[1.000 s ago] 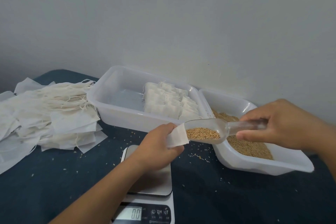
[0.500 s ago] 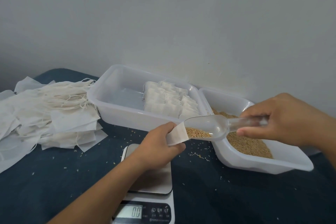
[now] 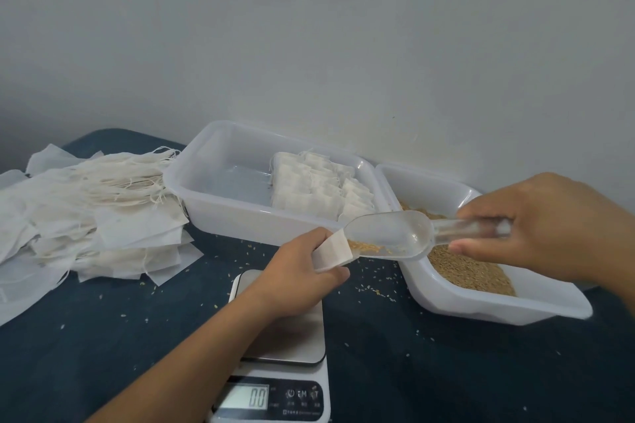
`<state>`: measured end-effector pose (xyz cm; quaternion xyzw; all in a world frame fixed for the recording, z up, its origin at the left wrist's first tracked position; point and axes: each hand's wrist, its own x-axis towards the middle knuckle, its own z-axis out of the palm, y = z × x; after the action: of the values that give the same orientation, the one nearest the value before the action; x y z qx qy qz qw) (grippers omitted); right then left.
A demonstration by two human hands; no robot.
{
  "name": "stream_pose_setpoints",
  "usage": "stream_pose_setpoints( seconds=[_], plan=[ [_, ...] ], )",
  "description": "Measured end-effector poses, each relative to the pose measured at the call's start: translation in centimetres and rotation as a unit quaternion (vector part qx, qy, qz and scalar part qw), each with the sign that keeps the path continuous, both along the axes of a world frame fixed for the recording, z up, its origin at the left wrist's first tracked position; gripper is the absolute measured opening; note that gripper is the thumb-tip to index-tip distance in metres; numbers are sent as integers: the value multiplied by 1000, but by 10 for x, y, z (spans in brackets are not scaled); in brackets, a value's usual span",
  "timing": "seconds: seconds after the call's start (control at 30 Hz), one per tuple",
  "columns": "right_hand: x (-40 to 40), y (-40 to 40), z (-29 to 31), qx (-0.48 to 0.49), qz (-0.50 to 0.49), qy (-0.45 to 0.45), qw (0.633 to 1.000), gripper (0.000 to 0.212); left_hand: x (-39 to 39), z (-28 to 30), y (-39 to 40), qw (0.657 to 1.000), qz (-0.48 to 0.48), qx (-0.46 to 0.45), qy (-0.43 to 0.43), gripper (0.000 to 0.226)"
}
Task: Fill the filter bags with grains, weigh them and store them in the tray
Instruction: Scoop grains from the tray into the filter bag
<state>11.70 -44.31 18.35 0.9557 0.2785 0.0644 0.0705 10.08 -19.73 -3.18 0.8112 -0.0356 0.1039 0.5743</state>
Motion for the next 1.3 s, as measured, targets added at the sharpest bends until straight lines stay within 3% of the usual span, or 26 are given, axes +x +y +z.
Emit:
stream_pose_setpoints(
  seconds=[0.3,0.43,0.7,0.77,0.87,1.0,1.1,1.2,1.3],
  plan=[
    [-7,-3,-6,-3,-21,-50,999,44,0,1,0,1000,3,-15,12,26],
    [-5,-17,-14,78,-23,-60,995,24,-1,3,0,999,5,-37,21,29],
    [20,-37,-71,263,-57,62,961,21,-4,10,2,990,4,-135,35,27],
    [27,-27,-93,341,-44,85,935,20,-6,14,3,982,-17,-185,44,25],
    [30,7,-123,457,-9,157,875,22,-9,21,5,960,-57,-264,75,40],
    [33,57,-145,512,73,252,818,32,-12,24,10,921,-132,-343,126,32],
    [37,77,-143,530,111,294,788,36,-15,21,14,908,-200,-342,134,28],
    [38,86,-142,550,149,314,760,19,-16,20,14,892,-252,-350,134,29],
    [38,88,-146,608,166,301,716,26,-15,18,14,873,-271,-379,144,40]
  ],
)
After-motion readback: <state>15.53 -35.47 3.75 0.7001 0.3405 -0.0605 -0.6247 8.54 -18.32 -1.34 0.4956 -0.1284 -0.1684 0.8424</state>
